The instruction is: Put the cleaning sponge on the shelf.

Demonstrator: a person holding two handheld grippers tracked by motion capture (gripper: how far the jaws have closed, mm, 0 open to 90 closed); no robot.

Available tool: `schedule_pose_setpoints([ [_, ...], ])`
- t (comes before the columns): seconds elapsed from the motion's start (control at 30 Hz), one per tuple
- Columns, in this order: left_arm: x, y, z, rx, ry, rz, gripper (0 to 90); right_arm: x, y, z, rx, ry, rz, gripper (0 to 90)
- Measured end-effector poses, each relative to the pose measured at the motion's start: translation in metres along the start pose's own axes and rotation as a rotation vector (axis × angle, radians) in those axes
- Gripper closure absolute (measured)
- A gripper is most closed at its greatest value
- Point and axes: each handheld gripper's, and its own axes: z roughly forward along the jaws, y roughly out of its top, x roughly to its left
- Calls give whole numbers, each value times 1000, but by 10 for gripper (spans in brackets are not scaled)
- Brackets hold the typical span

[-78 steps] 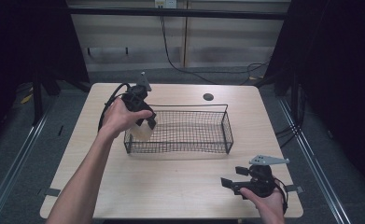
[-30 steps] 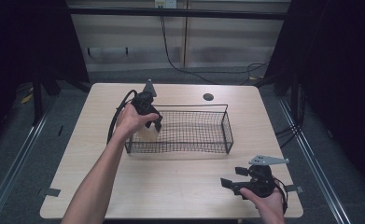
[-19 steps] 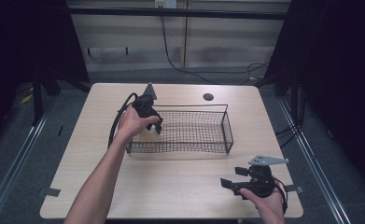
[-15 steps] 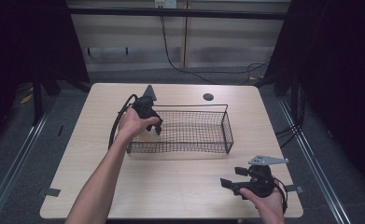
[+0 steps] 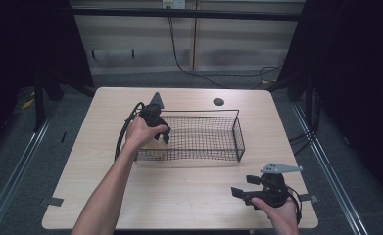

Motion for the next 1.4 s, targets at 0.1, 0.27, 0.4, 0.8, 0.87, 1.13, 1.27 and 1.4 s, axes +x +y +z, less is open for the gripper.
schedule_pose_setpoints([
  [0.1, 2, 0, 1, 13, -24, -2, 301, 0, 0, 0, 1, 0, 1, 177],
  [0.27, 2, -1, 3, 10, -25, -2, 300, 0, 0, 0, 0, 0, 1, 177],
  [0.4, 1, 0, 5, 13, -10, -2, 298, 0, 0, 0, 1, 1, 2, 177],
  [0.8, 8, -1, 0, -21, -72, -8, 188, 1, 0, 1, 2, 1, -3, 177],
  [0.87, 7, -2, -4, -44, -74, -16, 186, 1, 0, 1, 3, 2, -3, 177],
  [1.13, 8, -5, -18, -76, -101, -1, 178, 1, 0, 1, 3, 0, -3, 177],
  [1.27, 9, -9, -25, -92, -131, 24, 178, 1, 0, 1, 4, -1, -4, 177],
  [1.4, 11, -14, -35, -113, -148, 57, 178, 1, 0, 2, 3, -1, -9, 177],
])
